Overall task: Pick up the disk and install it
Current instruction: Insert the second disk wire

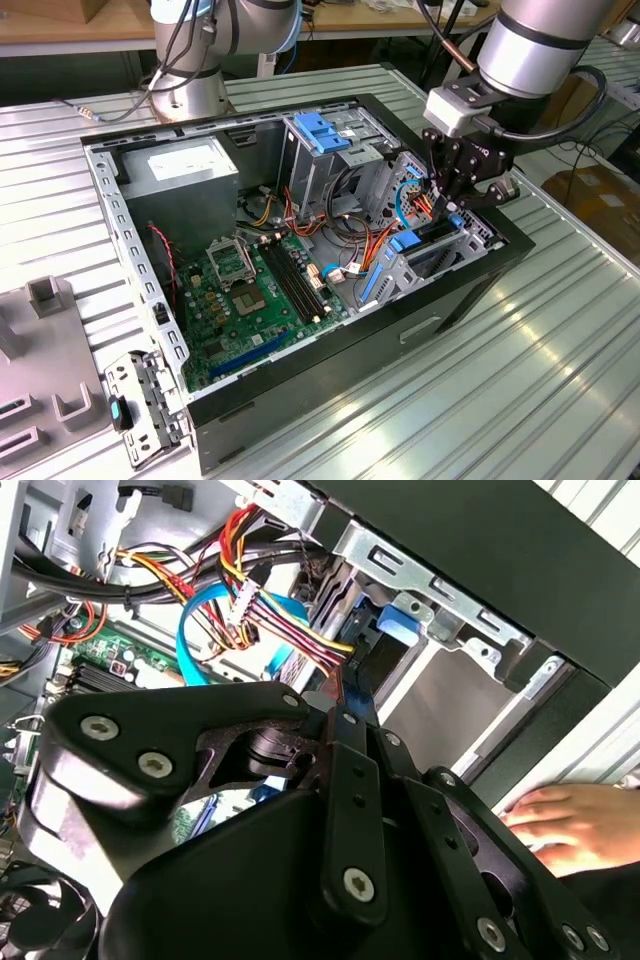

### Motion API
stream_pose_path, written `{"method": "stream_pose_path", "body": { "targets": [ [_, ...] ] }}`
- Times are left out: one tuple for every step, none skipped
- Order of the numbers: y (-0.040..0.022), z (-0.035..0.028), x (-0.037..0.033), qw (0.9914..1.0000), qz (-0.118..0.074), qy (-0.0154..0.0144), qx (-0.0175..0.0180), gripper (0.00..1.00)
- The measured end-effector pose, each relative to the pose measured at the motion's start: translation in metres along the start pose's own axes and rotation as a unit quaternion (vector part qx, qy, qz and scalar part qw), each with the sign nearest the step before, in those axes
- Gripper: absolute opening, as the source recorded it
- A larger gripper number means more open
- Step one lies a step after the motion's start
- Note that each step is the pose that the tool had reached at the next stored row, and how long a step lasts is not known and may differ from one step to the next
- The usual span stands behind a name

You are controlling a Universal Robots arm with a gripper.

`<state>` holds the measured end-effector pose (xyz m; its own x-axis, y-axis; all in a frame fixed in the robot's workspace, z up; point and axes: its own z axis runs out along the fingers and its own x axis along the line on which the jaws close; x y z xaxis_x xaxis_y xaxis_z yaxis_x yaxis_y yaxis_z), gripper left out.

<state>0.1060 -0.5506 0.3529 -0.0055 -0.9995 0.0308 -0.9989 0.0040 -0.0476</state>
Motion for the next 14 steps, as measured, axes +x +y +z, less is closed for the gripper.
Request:
{"method": "stream_pose_path", "body": {
  "targets": [
    [-0.0001, -0.0021, 0.0001, 1.00000, 0.000, -0.0002, 0.0000, 0.11],
    [-0.0002, -0.0044, 0.0002, 1.00000, 0.000, -0.0004, 0.0000, 0.11],
    [-0.0003, -0.0073, 0.0003, 1.00000, 0.000, -0.0005, 0.0000, 0.11],
    [-0.0005, -0.0105, 0.0004, 1.00000, 0.000, -0.0008, 0.0000, 0.11],
    [-0.0006, -0.0128, 0.0004, 1.00000, 0.000, -0.0009, 0.0000, 0.11],
    [-0.0008, -0.0180, 0.0006, 1.00000, 0.000, -0.0012, -0.0001, 0.11],
    [-0.0009, -0.0195, 0.0007, 1.00000, 0.000, -0.0011, -0.0003, 0.11],
    [-0.0009, -0.0194, 0.0007, 1.00000, 0.000, -0.0013, -0.0002, 0.11],
    [0.0016, -0.0196, 0.0006, 1.00000, 0.000, -0.0012, -0.0003, 0.11],
    [0.0044, -0.0198, 0.0007, 1.00000, 0.000, -0.0011, -0.0003, 0.11],
    [0.0068, -0.0198, 0.0007, 1.00000, 0.000, -0.0013, -0.0003, 0.11],
    [0.0084, -0.0200, 0.0008, 1.00000, 0.000, -0.0013, -0.0003, 0.11],
    [0.0091, -0.0204, 0.0008, 1.00000, 0.000, -0.0015, -0.0003, 0.11],
    [0.0090, -0.0213, 0.0007, 1.00000, 0.000, -0.0015, -0.0005, 0.11]
  ]
}}
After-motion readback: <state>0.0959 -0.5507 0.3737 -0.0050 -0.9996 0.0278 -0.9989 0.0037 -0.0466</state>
